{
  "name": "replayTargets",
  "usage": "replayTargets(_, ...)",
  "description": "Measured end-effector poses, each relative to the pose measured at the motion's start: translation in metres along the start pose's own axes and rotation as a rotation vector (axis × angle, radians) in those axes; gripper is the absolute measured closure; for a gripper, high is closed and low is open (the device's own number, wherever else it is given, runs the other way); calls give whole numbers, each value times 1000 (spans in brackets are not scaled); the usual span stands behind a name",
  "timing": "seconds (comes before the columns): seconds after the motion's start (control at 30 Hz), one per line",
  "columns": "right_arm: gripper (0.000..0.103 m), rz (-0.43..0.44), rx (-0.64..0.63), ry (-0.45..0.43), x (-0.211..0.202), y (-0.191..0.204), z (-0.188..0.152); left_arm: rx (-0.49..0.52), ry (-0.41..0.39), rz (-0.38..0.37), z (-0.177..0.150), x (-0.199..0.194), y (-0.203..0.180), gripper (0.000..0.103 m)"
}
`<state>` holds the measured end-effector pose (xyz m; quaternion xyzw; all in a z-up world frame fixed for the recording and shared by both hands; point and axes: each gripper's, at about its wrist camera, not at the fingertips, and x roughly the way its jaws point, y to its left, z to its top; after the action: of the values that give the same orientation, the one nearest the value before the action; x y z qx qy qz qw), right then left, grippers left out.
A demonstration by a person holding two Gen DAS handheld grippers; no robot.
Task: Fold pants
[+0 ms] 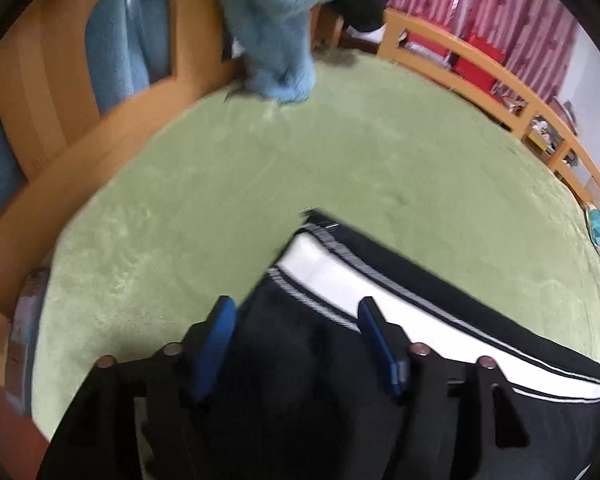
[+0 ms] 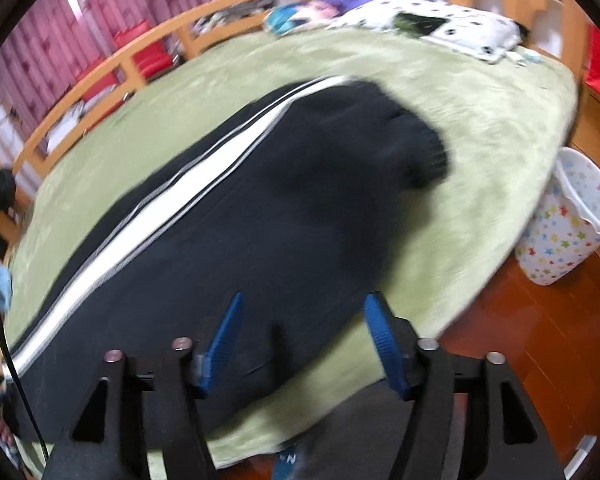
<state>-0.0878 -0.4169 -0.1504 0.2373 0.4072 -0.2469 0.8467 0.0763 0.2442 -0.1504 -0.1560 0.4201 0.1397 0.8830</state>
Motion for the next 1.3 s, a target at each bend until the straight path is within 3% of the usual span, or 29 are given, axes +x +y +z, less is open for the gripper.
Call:
replayTargets(0.13,28,12,118,-57,-3,-51,25,25,3,-63,-12,-24,-37,37)
replayTargets(0.33,28,266,411,-24,37,-122,67,45,51,-180,-40,-43,-108,37)
replayTargets(0.47,25,304,493,47,82,-133,82,75,96,-230,-56,-43,-149,37)
replayTargets(0.63,23,442,578,89,128,-129,99,111,132,-239,-72,-43,-182,37)
replayTargets(0.67,26,444,588,91,133,-127,104,117,134,-237,-75,-43,-185,37)
replayTargets(0.73,59,417,539,19,127,-123,122,116,135,-221,-78,-42,-189,37)
replayTargets(0.77,65,421,483,-19,117,-120,131,109,138,-216,-78,-43,-188,37)
replayTargets(0.87,67,465,322,-199,69,-116,165,87,124,-219,-77,-50,-182,37)
replayTargets(0.93,67,424,267,-225,62,-117,177,77,103,-218,-77,-55,-177,37)
replayTargets(1.0,64,357,241,-185,78,-121,177,72,101,-217,-77,-56,-171,37)
replayTargets(1.07,57,257,222,-78,110,-127,169,67,107,-207,-79,-56,-166,37)
replayTargets(1.1,51,177,193,21,131,-125,161,65,113,-197,-79,-55,-161,37)
replayTargets(1.13,48,163,173,41,132,-129,152,65,115,-193,-79,-54,-158,37)
replayTargets(1.17,45,173,160,19,129,-131,144,65,116,-184,-78,-54,-154,37)
replayTargets(1.23,25,124,134,-17,112,-135,134,71,111,-164,-76,-54,-144,37)
replayTargets(1.3,25,63,101,-38,95,-139,125,74,99,-149,-74,-53,-134,37)
